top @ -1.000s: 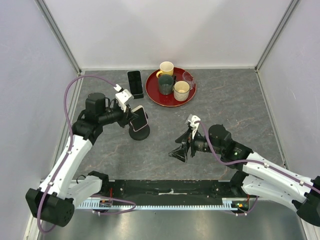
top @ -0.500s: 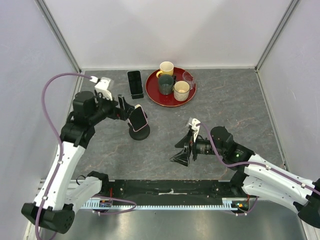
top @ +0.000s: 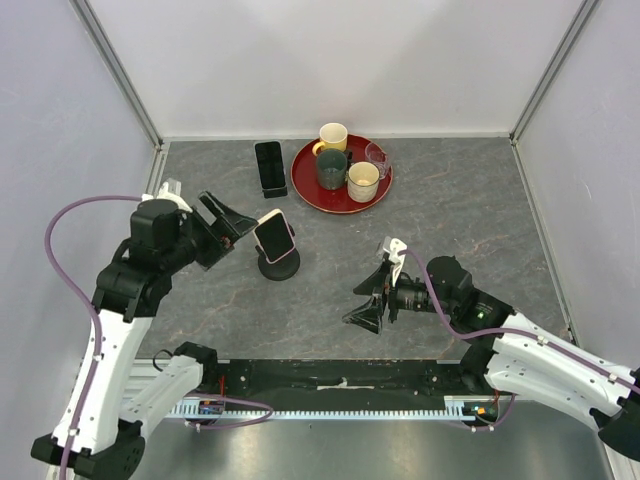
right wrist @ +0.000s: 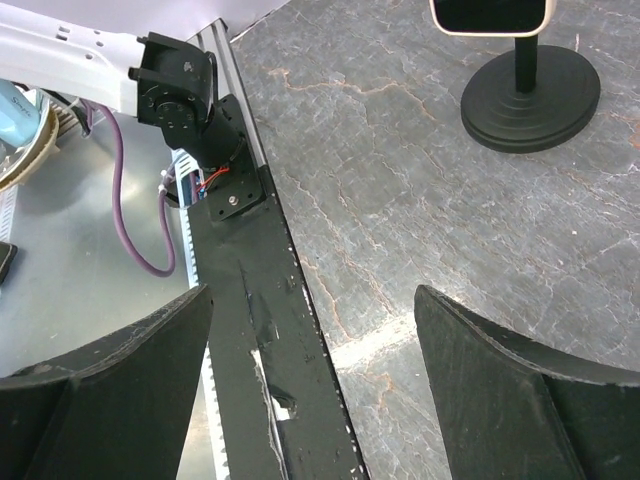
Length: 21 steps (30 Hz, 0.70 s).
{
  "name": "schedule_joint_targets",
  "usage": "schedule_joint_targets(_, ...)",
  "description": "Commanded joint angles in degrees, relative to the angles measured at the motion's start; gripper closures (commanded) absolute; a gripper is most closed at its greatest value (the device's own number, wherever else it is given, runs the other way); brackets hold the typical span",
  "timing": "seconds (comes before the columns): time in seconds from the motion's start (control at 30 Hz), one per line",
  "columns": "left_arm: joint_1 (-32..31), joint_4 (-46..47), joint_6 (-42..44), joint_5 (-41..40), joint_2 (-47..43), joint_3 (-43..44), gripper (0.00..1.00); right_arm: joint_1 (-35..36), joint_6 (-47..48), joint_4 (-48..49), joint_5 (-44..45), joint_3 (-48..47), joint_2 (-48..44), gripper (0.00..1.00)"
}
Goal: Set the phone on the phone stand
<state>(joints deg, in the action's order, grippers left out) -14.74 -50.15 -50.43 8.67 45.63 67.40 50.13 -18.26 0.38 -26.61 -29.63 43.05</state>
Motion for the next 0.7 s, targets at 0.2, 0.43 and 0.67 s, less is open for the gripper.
schedule_joint_targets(0.2,-27.30,-17.66,-23.28,-34.89,12.43,9.67,0.06,-0.12,1.21,0.93,2.35,-2.45,0.28,0.11)
schedule_joint_targets(0.43,-37.37,-37.83,-42.36,-49.88,30.74,24.98,0.05,-0.12,0.42,0.50,3.58,-1.66,-0.94,0.12)
schedule_joint_targets(0.67,-38.52,-38.00,-43.96,-51.82,37.95,26.73,0.05,-0.03,0.07,-1.60,5.95,-0.78,-4.72,0.12)
